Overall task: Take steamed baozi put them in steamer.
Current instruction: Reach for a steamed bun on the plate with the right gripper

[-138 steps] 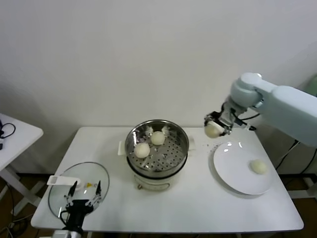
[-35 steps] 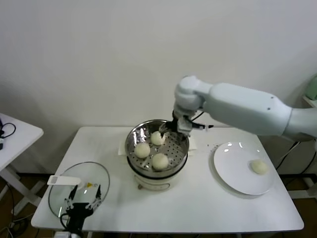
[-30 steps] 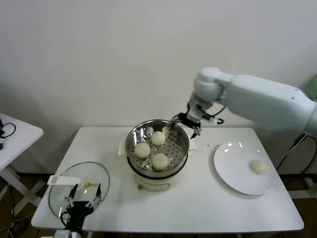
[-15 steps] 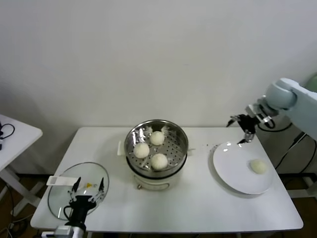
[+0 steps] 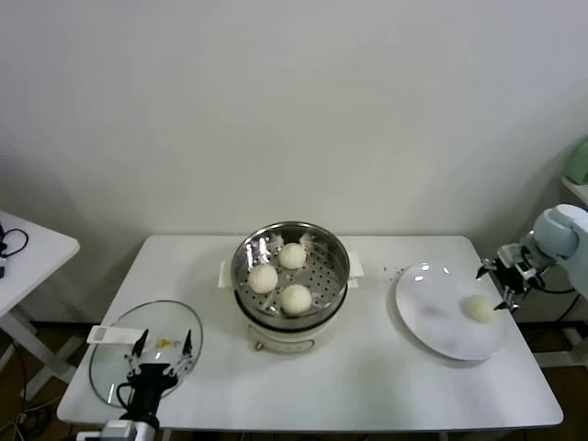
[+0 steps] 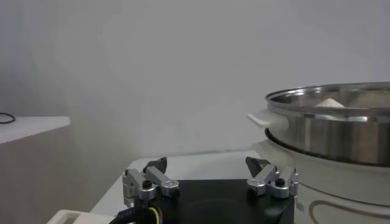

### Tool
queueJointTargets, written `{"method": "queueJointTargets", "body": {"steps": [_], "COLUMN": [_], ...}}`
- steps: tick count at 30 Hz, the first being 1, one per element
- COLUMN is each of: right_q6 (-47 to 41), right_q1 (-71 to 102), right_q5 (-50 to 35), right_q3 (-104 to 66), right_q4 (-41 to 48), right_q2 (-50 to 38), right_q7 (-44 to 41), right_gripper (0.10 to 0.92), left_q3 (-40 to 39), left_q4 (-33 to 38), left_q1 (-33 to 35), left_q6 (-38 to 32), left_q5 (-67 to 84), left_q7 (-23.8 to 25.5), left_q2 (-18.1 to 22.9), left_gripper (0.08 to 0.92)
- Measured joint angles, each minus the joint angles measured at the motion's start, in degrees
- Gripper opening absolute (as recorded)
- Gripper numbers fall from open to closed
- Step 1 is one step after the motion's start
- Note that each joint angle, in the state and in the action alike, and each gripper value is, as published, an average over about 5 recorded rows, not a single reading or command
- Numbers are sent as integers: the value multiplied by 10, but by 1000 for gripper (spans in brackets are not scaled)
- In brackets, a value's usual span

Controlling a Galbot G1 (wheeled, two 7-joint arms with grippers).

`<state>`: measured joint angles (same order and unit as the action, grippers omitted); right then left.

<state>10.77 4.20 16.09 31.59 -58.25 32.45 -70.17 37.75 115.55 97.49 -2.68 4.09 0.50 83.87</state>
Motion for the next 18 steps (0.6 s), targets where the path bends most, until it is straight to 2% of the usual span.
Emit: {"method": "queueJointTargets", "body": {"steps": [18], "right_q6": [33], "right_q1": [54], "right_q5": [99], "right_q3": [-71], "right_q4": [104], "right_q2": [71], "right_q7": [29], "right_gripper": [823], "left_q3": [-1], "left_q4": [-3], "left_q1": [1], "left_q6": [1], "left_q5": [-6], "left_q7": [-1], "left_q2": [3], "left_gripper": [823]}}
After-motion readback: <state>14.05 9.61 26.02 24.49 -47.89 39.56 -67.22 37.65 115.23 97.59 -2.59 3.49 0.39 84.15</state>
